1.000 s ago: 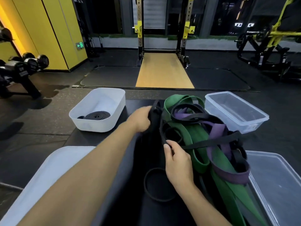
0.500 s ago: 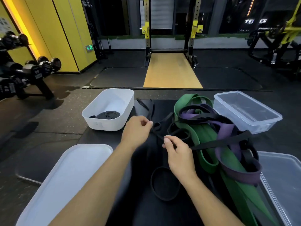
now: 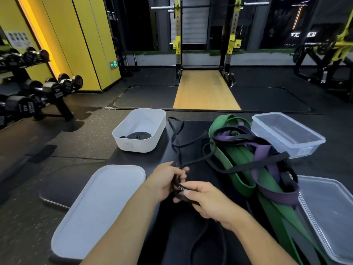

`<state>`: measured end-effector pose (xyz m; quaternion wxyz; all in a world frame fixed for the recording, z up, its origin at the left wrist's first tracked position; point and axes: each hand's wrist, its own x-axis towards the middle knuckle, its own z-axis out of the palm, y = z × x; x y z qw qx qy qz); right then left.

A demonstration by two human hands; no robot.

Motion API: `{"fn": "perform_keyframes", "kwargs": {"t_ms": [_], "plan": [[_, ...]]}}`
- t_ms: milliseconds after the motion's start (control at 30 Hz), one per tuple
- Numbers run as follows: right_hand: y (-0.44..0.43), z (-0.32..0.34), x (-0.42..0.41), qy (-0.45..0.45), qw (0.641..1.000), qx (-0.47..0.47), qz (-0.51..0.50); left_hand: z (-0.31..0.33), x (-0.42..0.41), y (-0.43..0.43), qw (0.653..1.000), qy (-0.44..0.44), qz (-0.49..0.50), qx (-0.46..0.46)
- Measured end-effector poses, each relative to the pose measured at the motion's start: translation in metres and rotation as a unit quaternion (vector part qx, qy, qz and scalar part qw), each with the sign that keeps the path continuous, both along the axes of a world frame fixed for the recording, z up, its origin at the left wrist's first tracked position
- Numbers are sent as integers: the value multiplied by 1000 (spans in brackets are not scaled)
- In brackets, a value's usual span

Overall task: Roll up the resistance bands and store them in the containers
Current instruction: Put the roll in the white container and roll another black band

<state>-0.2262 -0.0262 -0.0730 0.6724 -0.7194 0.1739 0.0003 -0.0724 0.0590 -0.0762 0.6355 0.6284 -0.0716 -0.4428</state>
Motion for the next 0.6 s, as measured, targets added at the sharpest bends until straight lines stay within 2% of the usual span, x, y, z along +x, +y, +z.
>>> {"fn": "perform_keyframes", "kwargs": {"t_ms": [100,167,267,367,467,533,600], "plan": [[3,-13,-7,17,993,-91,-73,11,12,-7,992,17,95,-80],[4,-22,-9,32,975,-183,-121,17,14,-12,992,-51,84,-75],[8,-24,-7,53,955,-233,-174,10,9,-13,979,-196,47,8],[11,-27,-2,64,931,-318,-170,-4,8,-5,954,-283,56,84],[5,-31,5,43,933,-314,-170,-5,-3,-1,901,-398,3,173],[-2,-33,12,30,945,-262,-195,-7,-17,2,879,-437,49,183],[-4,-33,17,29,941,-273,-199,-11,-28,9,856,-474,103,180]]}}
